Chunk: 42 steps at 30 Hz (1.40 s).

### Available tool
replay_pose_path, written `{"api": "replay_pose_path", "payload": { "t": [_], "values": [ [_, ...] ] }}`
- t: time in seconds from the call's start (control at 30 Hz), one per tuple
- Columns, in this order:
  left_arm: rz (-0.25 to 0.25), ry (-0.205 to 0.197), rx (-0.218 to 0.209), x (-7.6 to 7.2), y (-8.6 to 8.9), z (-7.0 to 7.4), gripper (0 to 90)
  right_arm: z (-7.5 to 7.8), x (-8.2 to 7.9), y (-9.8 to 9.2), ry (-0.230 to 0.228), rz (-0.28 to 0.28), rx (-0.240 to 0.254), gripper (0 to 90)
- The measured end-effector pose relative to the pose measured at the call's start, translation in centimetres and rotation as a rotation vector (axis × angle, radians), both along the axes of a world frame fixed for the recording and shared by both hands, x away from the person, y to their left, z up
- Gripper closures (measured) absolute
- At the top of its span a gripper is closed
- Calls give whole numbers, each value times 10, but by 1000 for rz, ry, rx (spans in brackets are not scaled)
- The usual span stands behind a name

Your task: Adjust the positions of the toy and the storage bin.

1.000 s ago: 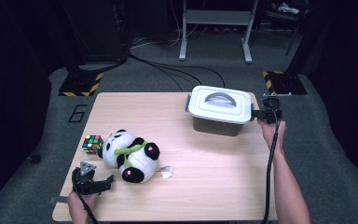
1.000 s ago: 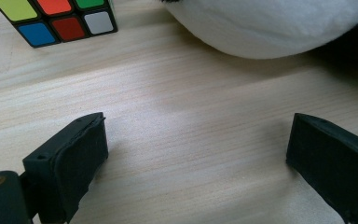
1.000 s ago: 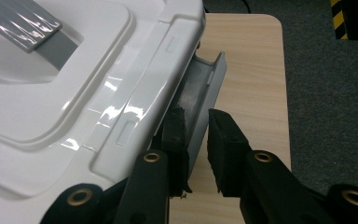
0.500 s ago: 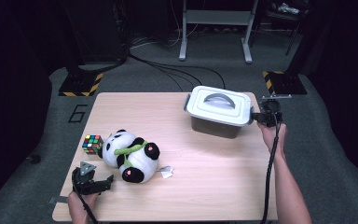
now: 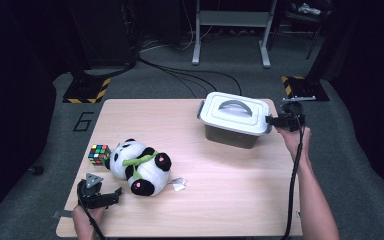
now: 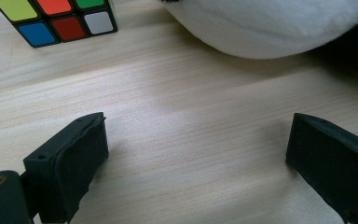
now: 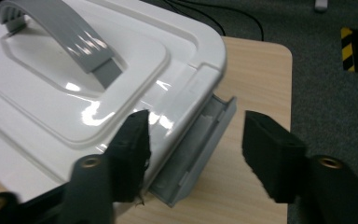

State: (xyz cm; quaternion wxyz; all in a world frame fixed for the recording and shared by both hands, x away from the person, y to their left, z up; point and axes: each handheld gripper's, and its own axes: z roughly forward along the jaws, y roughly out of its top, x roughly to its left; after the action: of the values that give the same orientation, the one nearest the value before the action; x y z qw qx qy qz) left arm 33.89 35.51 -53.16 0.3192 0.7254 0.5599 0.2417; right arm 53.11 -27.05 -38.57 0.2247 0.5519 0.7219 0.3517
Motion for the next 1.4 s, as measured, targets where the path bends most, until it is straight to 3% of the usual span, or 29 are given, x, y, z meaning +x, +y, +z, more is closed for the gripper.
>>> {"api": "replay_pose_path", "payload": {
  "t": [0.13,0.3,0.53,0.87,1.07,1.17,1.27,1.4],
  "values": [
    [0,0,0,0,0,0,53,6,4,15,-27,70,-36,285],
    [-4,11,3,0,0,1,53,4,17,34,-8,151,-48,217],
    [-4,10,2,0,0,1,53,-3,33,52,23,199,-51,169],
    [-4,10,2,0,0,1,54,-1,50,58,11,203,-33,359],
    [-4,10,2,0,0,1,54,-1,53,63,-2,265,-36,558],
    [-4,10,2,0,0,1,54,-2,51,66,-2,268,-62,600],
    [-4,10,2,0,0,1,54,-3,50,63,6,269,-30,605],
    [-3,10,2,0,0,1,54,-2,45,63,13,281,-34,613]
  ]
}}
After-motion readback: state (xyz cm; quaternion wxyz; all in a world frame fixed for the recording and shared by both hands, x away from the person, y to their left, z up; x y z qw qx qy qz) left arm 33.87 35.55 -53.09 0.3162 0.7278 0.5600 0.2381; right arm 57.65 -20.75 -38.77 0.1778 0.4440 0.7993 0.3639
